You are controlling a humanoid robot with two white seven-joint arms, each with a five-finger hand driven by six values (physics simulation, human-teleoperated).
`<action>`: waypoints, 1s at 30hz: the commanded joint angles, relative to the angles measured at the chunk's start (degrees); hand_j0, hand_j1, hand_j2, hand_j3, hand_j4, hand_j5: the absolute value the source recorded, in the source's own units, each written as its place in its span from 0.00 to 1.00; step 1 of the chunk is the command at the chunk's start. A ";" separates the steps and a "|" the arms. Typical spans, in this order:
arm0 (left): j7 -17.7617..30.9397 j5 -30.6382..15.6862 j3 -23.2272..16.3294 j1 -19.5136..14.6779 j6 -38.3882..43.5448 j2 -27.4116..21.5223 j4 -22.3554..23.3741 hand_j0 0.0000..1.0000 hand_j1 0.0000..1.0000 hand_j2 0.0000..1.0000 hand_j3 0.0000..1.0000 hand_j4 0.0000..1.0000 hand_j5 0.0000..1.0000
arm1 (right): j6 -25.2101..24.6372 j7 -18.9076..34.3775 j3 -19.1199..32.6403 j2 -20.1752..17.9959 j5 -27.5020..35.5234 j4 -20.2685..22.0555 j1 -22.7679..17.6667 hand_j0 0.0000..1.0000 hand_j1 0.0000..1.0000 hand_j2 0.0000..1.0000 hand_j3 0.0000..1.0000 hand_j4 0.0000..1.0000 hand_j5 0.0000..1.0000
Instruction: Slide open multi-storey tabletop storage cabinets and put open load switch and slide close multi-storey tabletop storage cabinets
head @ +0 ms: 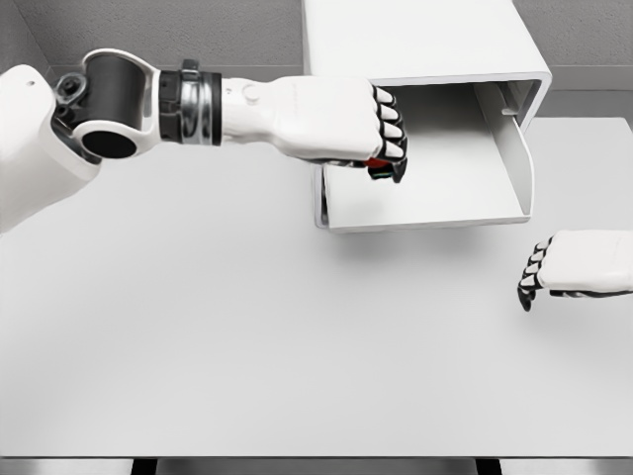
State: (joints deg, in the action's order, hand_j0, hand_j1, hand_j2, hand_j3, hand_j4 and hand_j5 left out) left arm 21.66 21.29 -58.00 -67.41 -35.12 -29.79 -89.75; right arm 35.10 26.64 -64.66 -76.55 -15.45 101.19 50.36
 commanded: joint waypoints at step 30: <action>1.45 -0.28 -0.79 -2.64 0.12 9.93 11.71 1.00 1.00 1.00 1.00 1.00 1.00 | -0.10 0.08 6.04 5.62 0.16 -0.03 -5.89 0.53 0.53 0.53 0.53 0.53 0.53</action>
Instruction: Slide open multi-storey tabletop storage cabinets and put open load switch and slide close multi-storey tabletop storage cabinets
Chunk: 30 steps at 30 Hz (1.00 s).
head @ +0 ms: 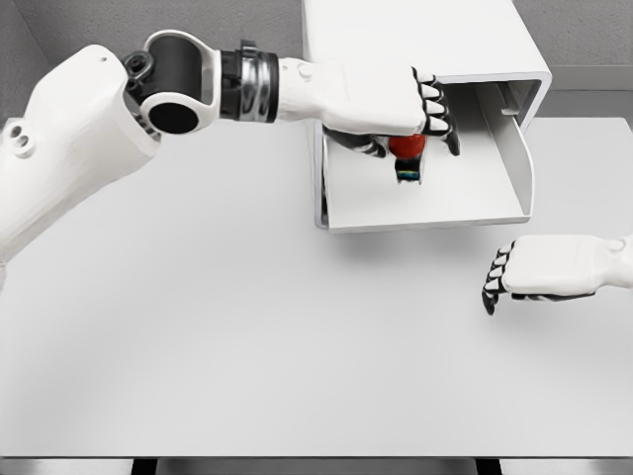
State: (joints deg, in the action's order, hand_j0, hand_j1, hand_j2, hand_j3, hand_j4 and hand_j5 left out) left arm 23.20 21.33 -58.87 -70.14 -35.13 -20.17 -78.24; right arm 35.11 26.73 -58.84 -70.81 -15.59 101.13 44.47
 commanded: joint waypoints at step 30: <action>-0.26 -10.95 0.68 1.76 0.13 -20.87 -17.82 1.00 1.00 1.00 1.00 1.00 1.00 | -0.11 -0.01 4.35 4.80 0.64 -0.15 -1.05 0.53 0.53 0.53 0.53 0.53 0.53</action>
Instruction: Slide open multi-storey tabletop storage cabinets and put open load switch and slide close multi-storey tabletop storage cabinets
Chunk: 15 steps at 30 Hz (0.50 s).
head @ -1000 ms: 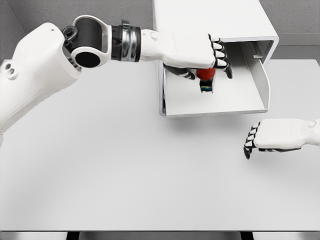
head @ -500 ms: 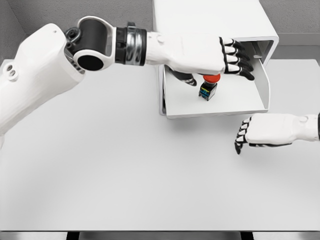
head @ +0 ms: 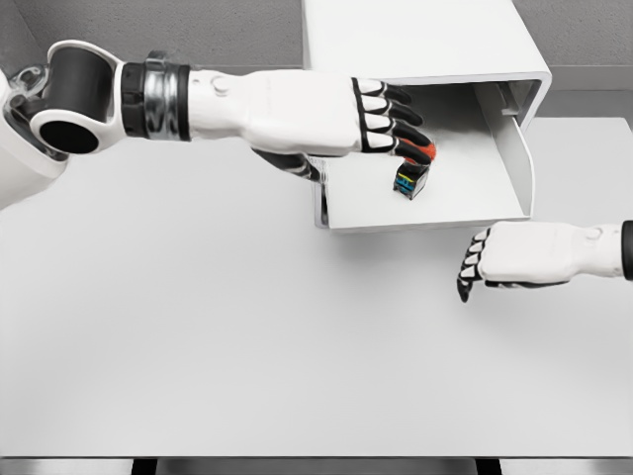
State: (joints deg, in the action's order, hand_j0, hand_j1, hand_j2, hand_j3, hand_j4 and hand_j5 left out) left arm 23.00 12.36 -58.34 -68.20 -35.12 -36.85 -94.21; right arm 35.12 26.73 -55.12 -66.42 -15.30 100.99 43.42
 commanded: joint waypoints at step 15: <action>-0.15 -4.01 13.43 16.43 0.12 -25.81 1.57 1.00 1.00 1.00 1.00 1.00 1.00 | -0.12 0.17 1.94 4.02 0.09 -3.08 0.00 0.53 0.53 0.53 0.53 0.53 0.53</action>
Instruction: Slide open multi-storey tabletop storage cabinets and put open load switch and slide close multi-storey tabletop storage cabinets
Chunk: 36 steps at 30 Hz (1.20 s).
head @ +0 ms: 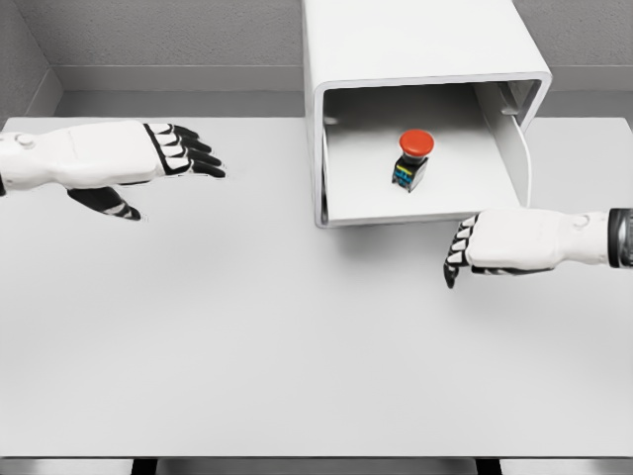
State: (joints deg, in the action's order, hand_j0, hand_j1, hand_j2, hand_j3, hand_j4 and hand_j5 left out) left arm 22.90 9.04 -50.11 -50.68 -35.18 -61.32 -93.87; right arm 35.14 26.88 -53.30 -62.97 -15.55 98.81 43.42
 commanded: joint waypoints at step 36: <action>-0.04 -0.60 10.12 10.78 0.18 -0.29 1.50 1.00 1.00 1.00 1.00 1.00 1.00 | -0.14 1.95 1.53 16.82 -1.15 -17.68 5.71 0.53 0.53 0.53 0.53 0.53 0.53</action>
State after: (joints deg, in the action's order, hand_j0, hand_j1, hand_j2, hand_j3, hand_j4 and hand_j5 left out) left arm 22.88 8.81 -40.01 -39.90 -35.11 -61.58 -92.39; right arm 35.87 29.54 -52.09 -47.49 -18.72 82.57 49.13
